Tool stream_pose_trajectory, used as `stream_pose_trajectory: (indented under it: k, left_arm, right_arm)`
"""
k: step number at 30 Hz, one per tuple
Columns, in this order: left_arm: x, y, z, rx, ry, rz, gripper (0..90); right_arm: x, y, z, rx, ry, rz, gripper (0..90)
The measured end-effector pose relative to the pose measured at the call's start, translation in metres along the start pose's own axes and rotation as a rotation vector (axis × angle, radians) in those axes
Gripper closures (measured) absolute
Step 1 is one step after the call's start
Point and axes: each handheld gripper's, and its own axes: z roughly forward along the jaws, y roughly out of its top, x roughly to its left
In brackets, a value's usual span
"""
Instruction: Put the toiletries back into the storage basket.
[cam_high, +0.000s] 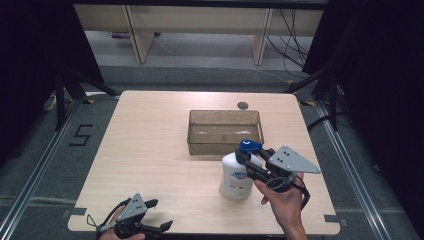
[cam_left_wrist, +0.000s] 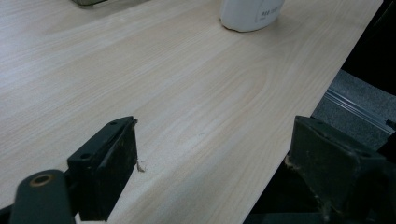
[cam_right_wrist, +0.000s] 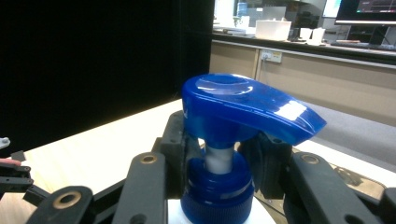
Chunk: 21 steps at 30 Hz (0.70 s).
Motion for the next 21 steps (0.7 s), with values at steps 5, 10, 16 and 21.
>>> stream_pose_trajectory:
  k: [5,10,16,21]
  left_arm:
    - [0.000,0.000,0.000,0.004,-0.004,-0.001,14.8]
    - [0.001,0.000,0.000,0.004,-0.002,-0.004,14.8]
    - [0.000,0.000,0.001,0.000,-0.002,-0.007,14.8]
    - [0.001,0.000,0.000,0.003,-0.002,-0.004,14.8]
  right_arm:
    - [0.004,0.000,-0.001,0.018,-0.002,0.046,63.0]
    - [0.002,0.002,0.003,0.003,-0.027,0.015,63.2]
    - [-0.004,0.004,0.004,-0.009,-0.023,0.038,64.5]
    - [-0.003,0.014,0.002,-0.026,0.000,0.081,65.9]
